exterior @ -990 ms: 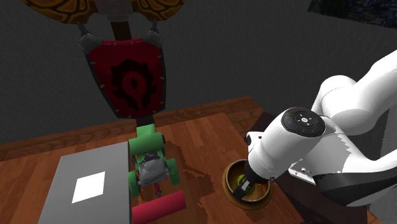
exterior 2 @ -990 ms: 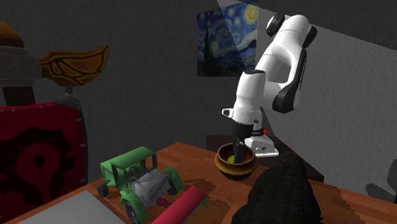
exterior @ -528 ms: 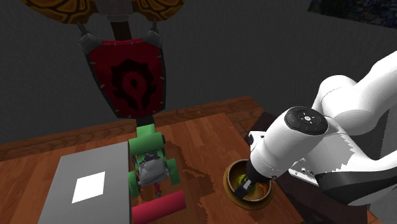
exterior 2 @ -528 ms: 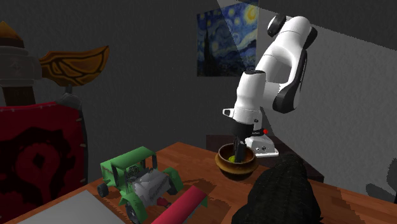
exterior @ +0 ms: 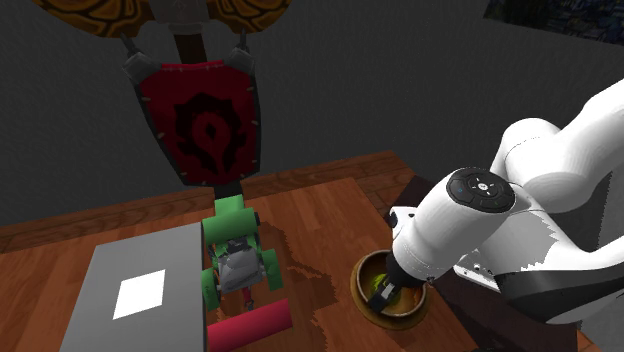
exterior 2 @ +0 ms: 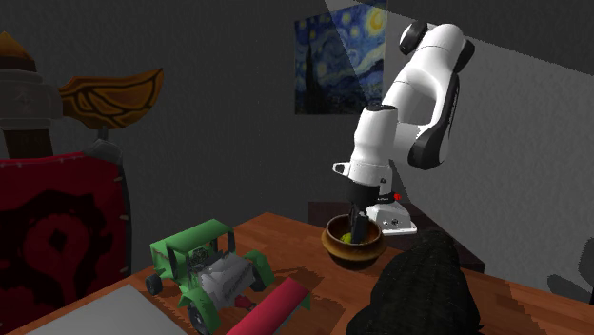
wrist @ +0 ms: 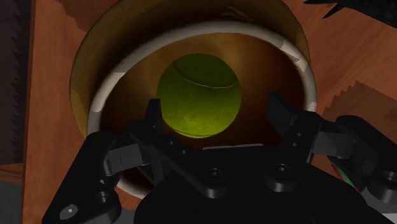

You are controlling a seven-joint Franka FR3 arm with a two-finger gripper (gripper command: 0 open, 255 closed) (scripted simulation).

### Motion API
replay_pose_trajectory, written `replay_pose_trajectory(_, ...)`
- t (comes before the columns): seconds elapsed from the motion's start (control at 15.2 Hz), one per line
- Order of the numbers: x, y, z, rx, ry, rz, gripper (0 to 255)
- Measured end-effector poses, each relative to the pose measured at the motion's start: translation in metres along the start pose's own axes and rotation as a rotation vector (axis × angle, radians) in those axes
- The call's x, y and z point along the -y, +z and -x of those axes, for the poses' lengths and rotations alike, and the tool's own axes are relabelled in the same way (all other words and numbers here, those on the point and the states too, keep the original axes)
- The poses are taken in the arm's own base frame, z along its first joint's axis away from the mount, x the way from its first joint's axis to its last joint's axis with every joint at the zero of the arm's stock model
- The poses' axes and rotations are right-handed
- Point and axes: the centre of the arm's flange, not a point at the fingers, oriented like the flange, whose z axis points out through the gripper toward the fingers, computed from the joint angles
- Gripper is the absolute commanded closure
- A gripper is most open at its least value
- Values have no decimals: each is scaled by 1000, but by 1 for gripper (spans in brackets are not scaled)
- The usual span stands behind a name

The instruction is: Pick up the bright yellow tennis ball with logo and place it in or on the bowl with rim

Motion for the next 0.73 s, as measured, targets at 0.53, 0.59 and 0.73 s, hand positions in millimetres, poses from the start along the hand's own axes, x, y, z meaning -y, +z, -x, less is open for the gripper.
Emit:
replay_pose_trajectory(0.53,-9,-23,-3,38,2,42,255)
replay_pose_trajectory(0.59,-10,-28,-3,41,3,45,255)
replay_pose_trajectory(0.73,-11,-37,-5,43,3,49,255)
